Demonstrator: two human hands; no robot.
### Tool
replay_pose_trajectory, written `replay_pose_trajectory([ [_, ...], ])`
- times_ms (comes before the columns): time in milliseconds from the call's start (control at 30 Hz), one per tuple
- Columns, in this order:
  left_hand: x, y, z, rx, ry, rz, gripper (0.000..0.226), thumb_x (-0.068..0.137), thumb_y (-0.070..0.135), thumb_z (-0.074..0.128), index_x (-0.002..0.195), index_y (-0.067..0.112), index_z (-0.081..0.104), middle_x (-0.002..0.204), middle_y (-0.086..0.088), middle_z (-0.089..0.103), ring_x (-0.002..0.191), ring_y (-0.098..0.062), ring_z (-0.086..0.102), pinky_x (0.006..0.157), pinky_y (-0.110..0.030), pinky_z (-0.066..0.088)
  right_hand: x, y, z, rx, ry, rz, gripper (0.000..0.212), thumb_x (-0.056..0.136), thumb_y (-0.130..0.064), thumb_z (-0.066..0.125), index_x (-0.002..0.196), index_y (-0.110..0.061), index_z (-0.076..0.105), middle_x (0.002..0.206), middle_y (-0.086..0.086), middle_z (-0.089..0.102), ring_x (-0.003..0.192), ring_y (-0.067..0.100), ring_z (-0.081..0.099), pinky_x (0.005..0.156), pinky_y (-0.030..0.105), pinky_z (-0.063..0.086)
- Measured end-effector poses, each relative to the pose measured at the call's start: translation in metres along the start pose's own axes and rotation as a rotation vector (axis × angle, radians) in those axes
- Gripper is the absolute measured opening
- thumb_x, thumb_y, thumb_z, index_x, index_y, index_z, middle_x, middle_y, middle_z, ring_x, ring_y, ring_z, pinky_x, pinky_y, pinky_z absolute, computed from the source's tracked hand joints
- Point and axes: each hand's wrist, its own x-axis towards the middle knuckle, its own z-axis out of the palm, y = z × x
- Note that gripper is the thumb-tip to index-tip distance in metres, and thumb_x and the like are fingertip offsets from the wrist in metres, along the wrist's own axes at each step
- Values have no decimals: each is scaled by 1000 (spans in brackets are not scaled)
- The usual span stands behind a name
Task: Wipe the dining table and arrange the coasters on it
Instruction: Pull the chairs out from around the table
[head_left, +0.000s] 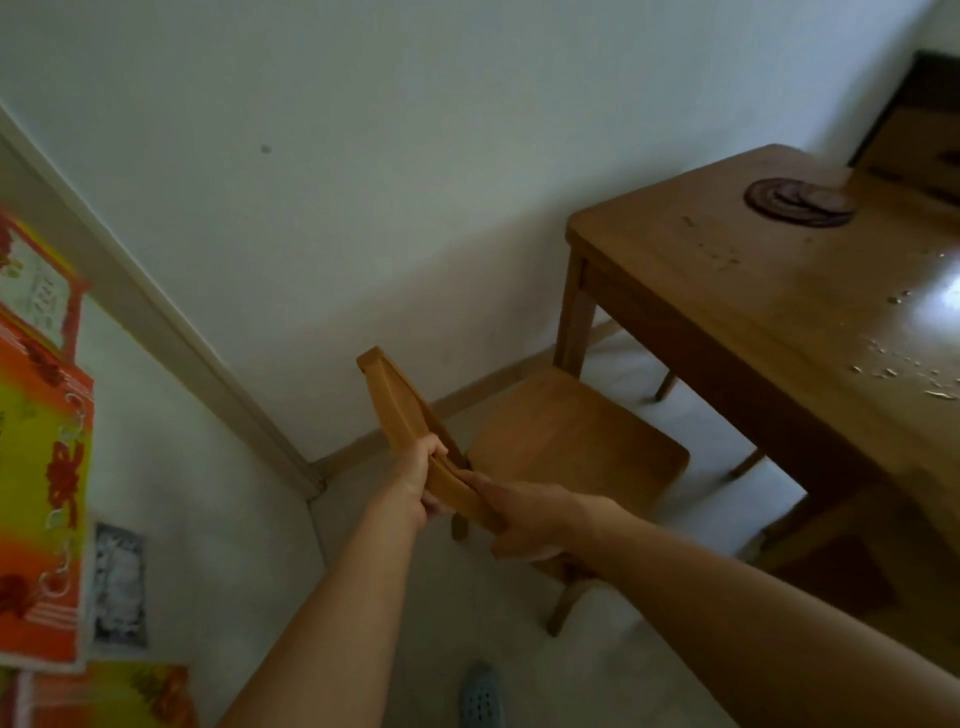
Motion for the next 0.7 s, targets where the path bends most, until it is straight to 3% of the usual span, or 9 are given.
replay_pose_trajectory([
  [100, -5, -10, 8, -31, -7, 5, 10, 82, 20, 57, 80, 13, 49, 73, -9, 54, 58, -20, 50, 37, -19, 41, -17, 20, 16, -138, 122, 58, 69, 88, -28, 63, 145, -32, 25, 108, 0, 55, 92, 21, 59, 74, 36, 50],
  [233, -13, -11, 15, -29, 16, 32, 14, 84, 15, 53, 73, 12, 45, 72, -9, 51, 62, -20, 48, 50, -28, 37, -30, 37, 34, -154, 233, 181, 19, 93, -36, 60, 103, -23, 53, 87, -4, 55, 74, 13, 53, 67, 30, 47],
  [333, -9, -13, 17, -41, 32, 42, 17, 81, 12, 53, 69, 14, 41, 68, -7, 48, 60, -18, 46, 44, -23, 32, -33, 39, 37, -188, 278, 129, 7, 93, -30, 58, 94, -23, 57, 77, -7, 50, 67, 11, 49, 65, 28, 43],
  [433, -5, -11, 25, -70, 64, 56, 16, 77, 12, 57, 70, 15, 44, 69, -6, 47, 60, -16, 46, 50, -25, 35, -35, 47, 29, -240, 292, 117, 10, 92, -27, 59, 98, -20, 61, 79, -4, 53, 69, 14, 52, 67, 29, 48],
  [567, 1, 3, 49, -34, 11, 77, 19, 78, 14, 58, 70, 14, 42, 65, -4, 44, 52, -15, 41, 40, -20, 29, -41, 67, 9, -239, 319, 144, 17, 94, -40, 57, 91, -24, 56, 75, -6, 53, 66, 11, 52, 65, 26, 46],
  [700, 14, 12, 73, -5, -10, 80, 18, 77, 18, 60, 72, 14, 44, 72, -5, 44, 61, -18, 47, 38, -21, 28, -48, 83, -7, -218, 329, 175, 32, 94, -48, 53, 102, -18, 60, 84, -3, 56, 71, 12, 53, 72, 28, 49],
])
